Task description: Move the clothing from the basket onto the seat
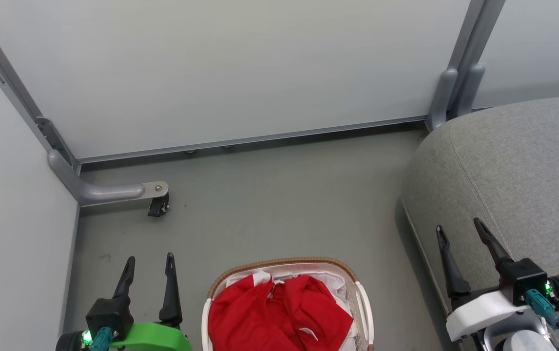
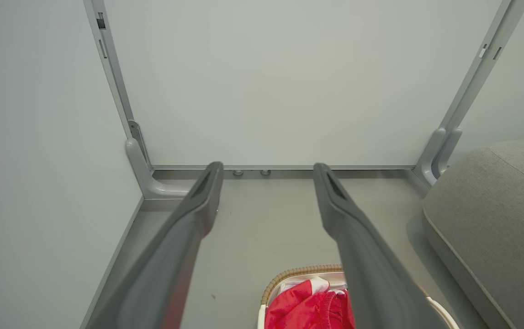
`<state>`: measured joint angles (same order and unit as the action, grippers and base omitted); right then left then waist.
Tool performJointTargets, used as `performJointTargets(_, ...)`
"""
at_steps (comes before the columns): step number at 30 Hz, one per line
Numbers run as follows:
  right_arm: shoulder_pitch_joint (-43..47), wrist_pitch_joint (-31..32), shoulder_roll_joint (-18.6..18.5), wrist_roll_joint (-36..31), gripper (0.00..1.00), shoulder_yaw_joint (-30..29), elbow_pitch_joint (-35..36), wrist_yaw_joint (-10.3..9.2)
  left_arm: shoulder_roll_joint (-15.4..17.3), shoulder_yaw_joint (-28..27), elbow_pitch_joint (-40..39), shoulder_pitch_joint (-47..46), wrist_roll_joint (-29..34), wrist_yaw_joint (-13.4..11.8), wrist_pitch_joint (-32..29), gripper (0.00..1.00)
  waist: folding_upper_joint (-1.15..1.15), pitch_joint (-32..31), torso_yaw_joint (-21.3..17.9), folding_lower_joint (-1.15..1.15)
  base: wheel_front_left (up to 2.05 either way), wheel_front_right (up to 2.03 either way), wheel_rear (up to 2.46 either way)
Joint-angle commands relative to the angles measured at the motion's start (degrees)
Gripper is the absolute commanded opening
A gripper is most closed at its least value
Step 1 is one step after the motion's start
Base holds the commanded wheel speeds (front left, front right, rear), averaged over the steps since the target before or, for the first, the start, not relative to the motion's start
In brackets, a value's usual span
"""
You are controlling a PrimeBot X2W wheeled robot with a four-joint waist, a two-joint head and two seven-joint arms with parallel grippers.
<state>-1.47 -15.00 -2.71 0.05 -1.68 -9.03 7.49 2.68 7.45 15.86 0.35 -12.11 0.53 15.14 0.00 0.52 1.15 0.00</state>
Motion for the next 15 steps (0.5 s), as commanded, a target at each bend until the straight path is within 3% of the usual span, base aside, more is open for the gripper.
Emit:
performJointTargets(1, 0.92, -0.28, -0.33, -0.09, 1.00, -0.13, 0.24, 0.00, 0.38, -0.04, 0.16, 0.57, 0.47, 0.04, 0.01, 1.00, 0.00, 0.01, -0.01, 0.00, 0.00, 0.00, 0.00)
performJointTargets(15, 0.88, -0.28, -0.33, 0.13, 1.00, -0.36, 0.38, 0.00, 0.37, 0.37, 0.23, 0.66, 0.47, 0.32, 0.01, 1.00, 0.00, 0.11, -0.23, 0.00, 0.00, 0.00, 0.00)
